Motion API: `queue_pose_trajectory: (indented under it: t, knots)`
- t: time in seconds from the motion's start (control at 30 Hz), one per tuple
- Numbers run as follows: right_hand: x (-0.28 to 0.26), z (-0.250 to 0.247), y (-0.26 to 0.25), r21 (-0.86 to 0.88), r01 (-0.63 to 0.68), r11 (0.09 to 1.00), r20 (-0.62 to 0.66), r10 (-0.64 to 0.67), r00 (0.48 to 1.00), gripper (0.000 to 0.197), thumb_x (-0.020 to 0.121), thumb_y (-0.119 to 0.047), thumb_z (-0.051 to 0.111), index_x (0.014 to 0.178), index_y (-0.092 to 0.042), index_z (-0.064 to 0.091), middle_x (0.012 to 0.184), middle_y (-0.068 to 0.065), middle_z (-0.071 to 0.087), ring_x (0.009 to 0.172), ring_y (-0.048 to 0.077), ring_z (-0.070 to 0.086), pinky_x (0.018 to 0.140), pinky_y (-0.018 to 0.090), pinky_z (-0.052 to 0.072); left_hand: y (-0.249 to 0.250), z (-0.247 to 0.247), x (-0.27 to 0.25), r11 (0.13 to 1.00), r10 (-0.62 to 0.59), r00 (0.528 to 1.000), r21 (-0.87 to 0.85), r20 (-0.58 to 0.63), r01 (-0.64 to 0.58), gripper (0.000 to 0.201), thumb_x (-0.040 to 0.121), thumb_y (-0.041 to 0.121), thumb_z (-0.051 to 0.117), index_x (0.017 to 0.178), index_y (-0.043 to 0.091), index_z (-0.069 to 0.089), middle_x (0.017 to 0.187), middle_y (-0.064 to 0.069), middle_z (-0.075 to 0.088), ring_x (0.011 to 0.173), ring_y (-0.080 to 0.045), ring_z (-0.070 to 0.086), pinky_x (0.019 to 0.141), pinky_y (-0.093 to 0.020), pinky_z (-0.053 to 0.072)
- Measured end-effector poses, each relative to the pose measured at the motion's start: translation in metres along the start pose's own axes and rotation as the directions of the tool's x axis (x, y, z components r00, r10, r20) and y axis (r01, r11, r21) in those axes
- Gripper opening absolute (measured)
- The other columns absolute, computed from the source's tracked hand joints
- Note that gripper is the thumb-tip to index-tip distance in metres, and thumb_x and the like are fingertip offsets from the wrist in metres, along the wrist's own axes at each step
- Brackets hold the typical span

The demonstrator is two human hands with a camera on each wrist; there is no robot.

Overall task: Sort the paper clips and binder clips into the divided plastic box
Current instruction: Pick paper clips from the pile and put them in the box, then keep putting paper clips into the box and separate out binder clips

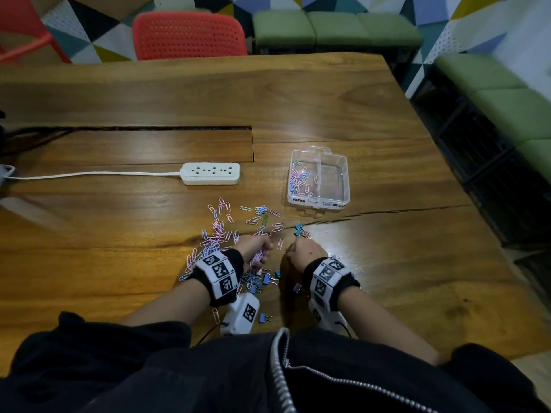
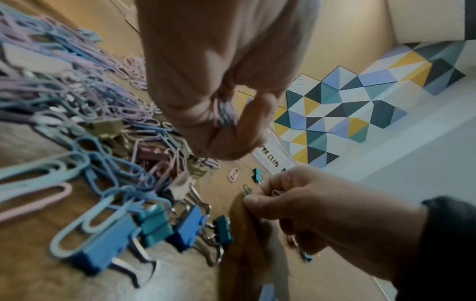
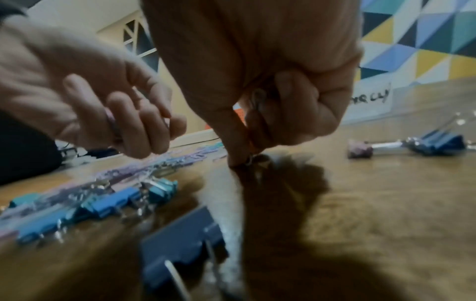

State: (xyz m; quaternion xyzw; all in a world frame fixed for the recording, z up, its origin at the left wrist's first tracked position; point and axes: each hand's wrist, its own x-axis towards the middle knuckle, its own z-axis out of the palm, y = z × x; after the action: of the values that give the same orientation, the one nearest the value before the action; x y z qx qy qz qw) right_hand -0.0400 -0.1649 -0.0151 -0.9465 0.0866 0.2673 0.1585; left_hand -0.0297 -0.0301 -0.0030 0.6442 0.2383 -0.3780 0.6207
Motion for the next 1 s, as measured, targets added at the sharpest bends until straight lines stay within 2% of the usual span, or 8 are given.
queue_pose_trajectory:
  t: [0.17, 0.37, 0.5, 0.6, 0.77, 0.87, 0.93, 1.0]
  knots:
    - [0.003, -0.009, 0.011, 0.130, 0.044, 0.991, 0.141, -0.062, 0.988, 0.018, 0.093, -0.013, 0.045, 0.081, -0.007, 0.059, 0.080, 0.006, 0.054, 0.080, 0.019, 0.054, 0.056, 0.020, 0.038, 0.013, -0.001, 0.006, 0.958, -0.037, 0.992, -0.278, 0.124, 0.070, 0.008, 0.088, 0.000, 0.046, 0.095, 0.004, 0.047, 0.074, -0.009, 0.050, 0.060, -0.019, 0.051, 0.041, -0.023, 0.053]
    - [0.036, -0.082, 0.007, 0.537, 0.074, 0.840, -0.054, -0.053, 0.997, 0.030, 0.091, -0.010, 0.050, 0.063, -0.015, 0.042, 0.062, 0.001, 0.044, 0.051, 0.010, 0.039, 0.039, 0.015, 0.037, 0.088, 0.016, 0.008, 0.855, 0.047, 0.978, -0.515, 0.201, 0.065, 0.011, 0.089, 0.004, 0.041, 0.097, 0.007, 0.048, 0.093, -0.017, 0.049, 0.079, -0.025, 0.054, 0.068, -0.033, 0.058]
    - [0.068, -0.112, -0.002, 0.694, 0.060, 0.717, -0.189, 0.101, 0.977, 0.021, 0.090, -0.009, 0.053, 0.070, -0.012, 0.047, 0.068, 0.004, 0.051, 0.055, 0.013, 0.051, 0.051, 0.023, 0.048, 0.132, 0.038, 0.007, 0.794, 0.117, 0.965, -0.606, 0.236, 0.052, 0.020, 0.093, 0.018, 0.038, 0.094, 0.000, 0.048, 0.089, -0.020, 0.051, 0.079, -0.025, 0.052, 0.089, -0.034, 0.045]
    - [0.086, -0.120, -0.007, 0.762, 0.055, 0.645, -0.146, 0.089, 0.985, 0.016, 0.093, -0.016, 0.050, 0.102, -0.006, 0.057, 0.082, 0.006, 0.057, 0.070, 0.019, 0.058, 0.067, 0.028, 0.054, 0.150, 0.046, 0.013, 0.825, 0.154, 0.951, -0.565, 0.268, 0.025, 0.034, 0.092, 0.030, 0.038, 0.085, -0.003, 0.047, 0.087, -0.019, 0.053, 0.078, -0.025, 0.051, 0.081, -0.034, 0.044]
    - [0.091, -0.106, -0.002, 0.715, 0.130, 0.687, -0.209, 0.033, 0.977, 0.031, 0.094, -0.011, 0.042, 0.122, -0.002, 0.053, 0.091, -0.002, 0.052, 0.085, 0.013, 0.050, 0.087, 0.036, 0.045, 0.151, 0.038, 0.024, 0.954, 0.148, 0.973, -0.286, 0.179, -0.092, 0.019, 0.091, 0.021, 0.043, 0.081, 0.005, 0.043, 0.083, -0.013, 0.047, 0.077, -0.022, 0.048, 0.074, -0.032, 0.045]
    - [0.069, -0.087, 0.007, 0.716, 0.211, 0.665, -0.295, 0.015, 0.955, 0.016, 0.090, -0.006, 0.049, 0.088, -0.019, 0.058, 0.087, -0.002, 0.056, 0.090, 0.019, 0.053, 0.080, 0.032, 0.049, 0.136, 0.024, 0.033, 0.964, 0.255, 0.966, 0.067, 0.032, -0.257, 0.007, 0.091, 0.011, 0.047, 0.093, 0.009, 0.054, 0.091, -0.006, 0.052, 0.078, -0.016, 0.050, 0.070, -0.027, 0.046]
    - [0.051, -0.071, 0.011, 0.699, 0.237, 0.675, -0.279, -0.048, 0.959, 0.024, 0.087, -0.002, 0.053, 0.076, -0.023, 0.052, 0.084, -0.002, 0.055, 0.088, 0.020, 0.054, 0.079, 0.033, 0.050, 0.120, 0.012, 0.037, 0.820, 0.351, 0.936, 0.473, 0.030, -0.323, 0.015, 0.091, 0.008, 0.048, 0.103, 0.009, 0.057, 0.094, -0.003, 0.056, 0.080, -0.016, 0.054, 0.065, -0.023, 0.046]
    - [0.036, -0.050, 0.012, 0.623, 0.240, 0.745, -0.197, -0.147, 0.969, 0.017, 0.085, 0.001, 0.056, 0.085, -0.016, 0.057, 0.092, 0.002, 0.057, 0.090, 0.017, 0.054, 0.083, 0.030, 0.047, 0.098, 0.002, 0.043, 0.495, 0.373, 0.925, 0.827, 0.075, -0.267, 0.030, 0.090, 0.008, 0.048, 0.119, 0.003, 0.054, 0.116, -0.006, 0.056, 0.104, -0.022, 0.054, 0.085, -0.031, 0.047]
